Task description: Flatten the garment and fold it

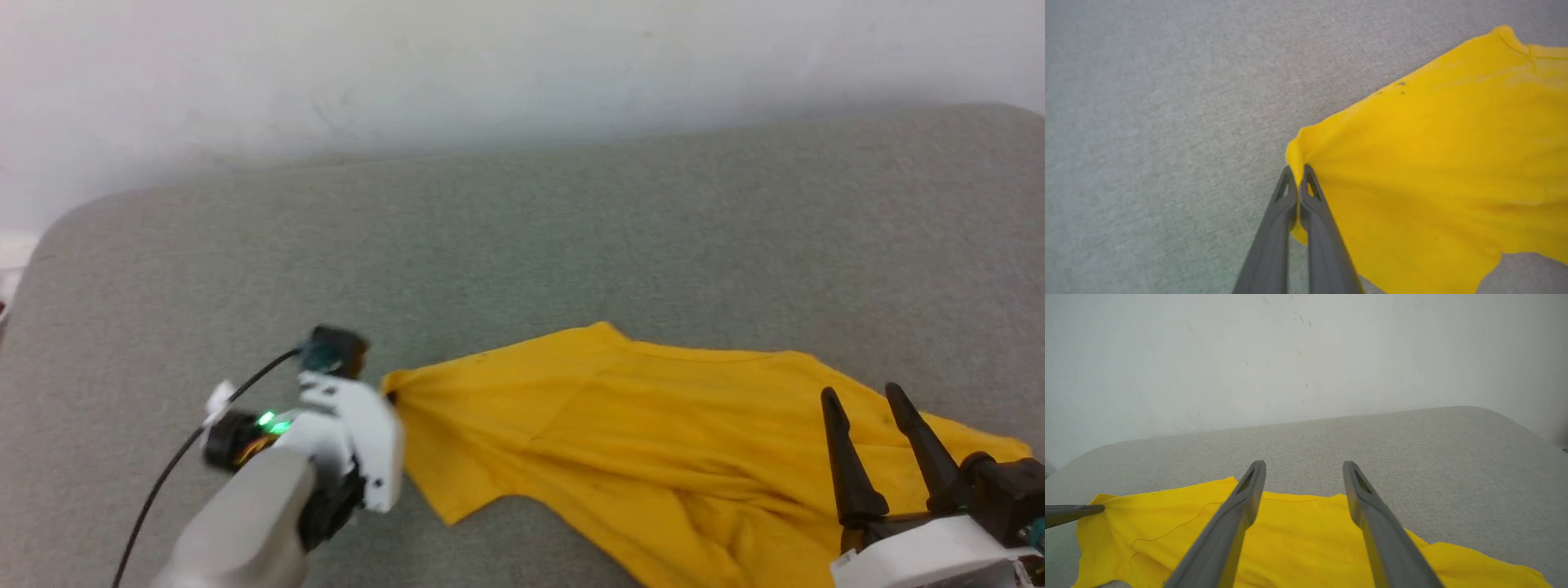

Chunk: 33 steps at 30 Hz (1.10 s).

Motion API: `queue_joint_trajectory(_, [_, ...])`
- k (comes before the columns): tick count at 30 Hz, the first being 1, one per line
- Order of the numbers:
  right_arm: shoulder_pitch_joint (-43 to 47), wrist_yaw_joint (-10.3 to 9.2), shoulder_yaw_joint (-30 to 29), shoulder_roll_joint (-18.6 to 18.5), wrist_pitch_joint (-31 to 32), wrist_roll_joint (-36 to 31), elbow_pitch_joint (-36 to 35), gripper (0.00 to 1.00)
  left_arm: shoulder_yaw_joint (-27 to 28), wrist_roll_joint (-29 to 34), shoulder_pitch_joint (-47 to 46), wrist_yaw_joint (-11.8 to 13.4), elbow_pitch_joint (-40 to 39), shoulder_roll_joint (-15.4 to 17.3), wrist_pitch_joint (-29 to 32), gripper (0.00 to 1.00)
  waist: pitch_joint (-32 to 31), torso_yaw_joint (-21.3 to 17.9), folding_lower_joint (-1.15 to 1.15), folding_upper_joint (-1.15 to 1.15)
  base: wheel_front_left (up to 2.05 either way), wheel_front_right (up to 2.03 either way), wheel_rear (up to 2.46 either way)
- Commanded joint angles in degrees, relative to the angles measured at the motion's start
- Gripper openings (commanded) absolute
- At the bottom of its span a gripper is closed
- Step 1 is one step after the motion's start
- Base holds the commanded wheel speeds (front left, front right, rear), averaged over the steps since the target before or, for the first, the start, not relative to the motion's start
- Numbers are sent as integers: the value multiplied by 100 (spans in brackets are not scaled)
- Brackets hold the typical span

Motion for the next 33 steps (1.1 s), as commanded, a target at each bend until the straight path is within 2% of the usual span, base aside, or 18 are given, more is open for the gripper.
queue_joint_trajectory(1, [51,30,-24,4,21,46,-9,100,83,-62,248,124,-140,99,-44,0,-178,236,-1,0,0,0,0])
queue_joint_trajectory(5, [112,30,-59,4,36,64,-11,100,504,-433,1243,685,-1001,475,-69,0,-271,403,-1,0,0,0,0])
queue_joint_trajectory(9, [162,30,-63,4,44,79,8,100,807,-816,2291,1184,-1732,627,-37,0,-337,475,-1,0,0,0,0])
queue_joint_trajectory(14, [158,30,-62,4,48,94,5,100,983,-1087,3072,1523,-2305,587,-125,0,-329,496,-1,0,0,0,0])
queue_joint_trajectory(15, [153,30,-73,4,45,99,3,100,993,-1089,3114,1564,-2377,573,-151,12,-324,504,-1,0,0,0,0])
queue_joint_trajectory(16, [147,30,-83,4,43,104,3,100,1004,-1079,3124,1596,-2444,561,-188,100,-318,511,-1,0,0,0,0])
queue_joint_trajectory(20, [107,30,-86,4,50,124,19,100,965,-971,2958,1596,-2568,660,-134,100,-300,516,-1,0,0,0,0])
queue_joint_trajectory(24, [62,30,-67,4,40,142,42,100,815,-838,2636,1484,-2533,852,183,100,-277,483,-1,0,0,0,0])
queue_joint_trajectory(27, [35,30,-50,4,27,159,66,100,595,-749,2390,1344,-2388,1009,626,100,-260,433,-1,0,0,0,0])
queue_joint_trajectory(33, [-45,30,-6,4,22,161,100,100,83,-655,1849,903,-2030,1216,1686,100,-139,309,-1,0,0,0,0])
